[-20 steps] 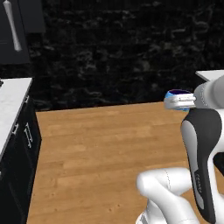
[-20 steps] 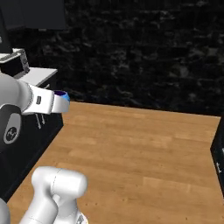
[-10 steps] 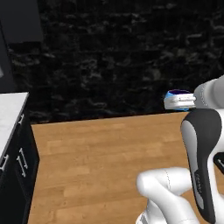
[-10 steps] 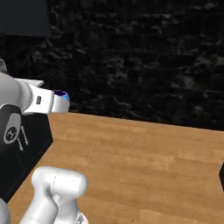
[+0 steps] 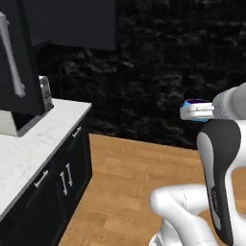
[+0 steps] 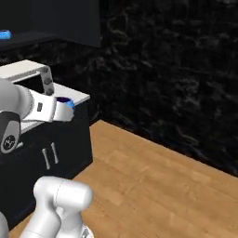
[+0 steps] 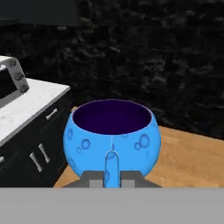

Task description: Gather all objects into one cabinet and sort the glasses and bowls to opposite sides.

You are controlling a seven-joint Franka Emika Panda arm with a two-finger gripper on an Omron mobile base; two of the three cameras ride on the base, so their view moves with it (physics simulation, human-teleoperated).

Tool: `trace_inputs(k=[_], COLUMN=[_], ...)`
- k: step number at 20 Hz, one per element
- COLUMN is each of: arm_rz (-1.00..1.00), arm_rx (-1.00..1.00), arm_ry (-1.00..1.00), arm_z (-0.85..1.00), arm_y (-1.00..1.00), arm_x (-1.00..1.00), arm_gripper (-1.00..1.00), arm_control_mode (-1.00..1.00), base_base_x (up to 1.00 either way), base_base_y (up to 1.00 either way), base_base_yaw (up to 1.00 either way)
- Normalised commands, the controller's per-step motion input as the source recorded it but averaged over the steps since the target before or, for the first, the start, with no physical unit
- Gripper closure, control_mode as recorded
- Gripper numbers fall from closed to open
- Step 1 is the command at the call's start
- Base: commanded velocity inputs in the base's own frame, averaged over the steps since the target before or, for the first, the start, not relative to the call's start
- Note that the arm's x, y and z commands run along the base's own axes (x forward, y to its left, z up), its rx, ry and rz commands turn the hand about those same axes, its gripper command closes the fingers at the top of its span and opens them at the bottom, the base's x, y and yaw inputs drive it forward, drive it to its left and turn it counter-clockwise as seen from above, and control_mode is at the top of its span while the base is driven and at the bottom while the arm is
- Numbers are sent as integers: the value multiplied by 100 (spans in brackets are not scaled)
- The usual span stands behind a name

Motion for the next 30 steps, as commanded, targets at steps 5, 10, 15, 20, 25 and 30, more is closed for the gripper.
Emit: trace_inputs(k=[5, 10, 15, 20, 25, 30], arm_rz=[0, 0, 0, 0, 0, 0], arm_rx=[0, 0, 0, 0, 0, 0], arm_ry=[0, 0, 0, 0, 0, 0], arm_z=[0, 0, 0, 0, 0, 0], arm_y=[0, 0, 0, 0, 0, 0], arm_x=[0, 0, 0, 0, 0, 0], arm_gripper=[100, 100, 100, 100, 100, 100], arm_control_mode=[100, 100, 100, 100, 100, 100], base_base_x=[90, 97, 100, 83, 39, 30], base_base_y=[0, -1, -6, -56, -80, -71], base_base_yaw=[84, 81, 76, 50, 24, 26])
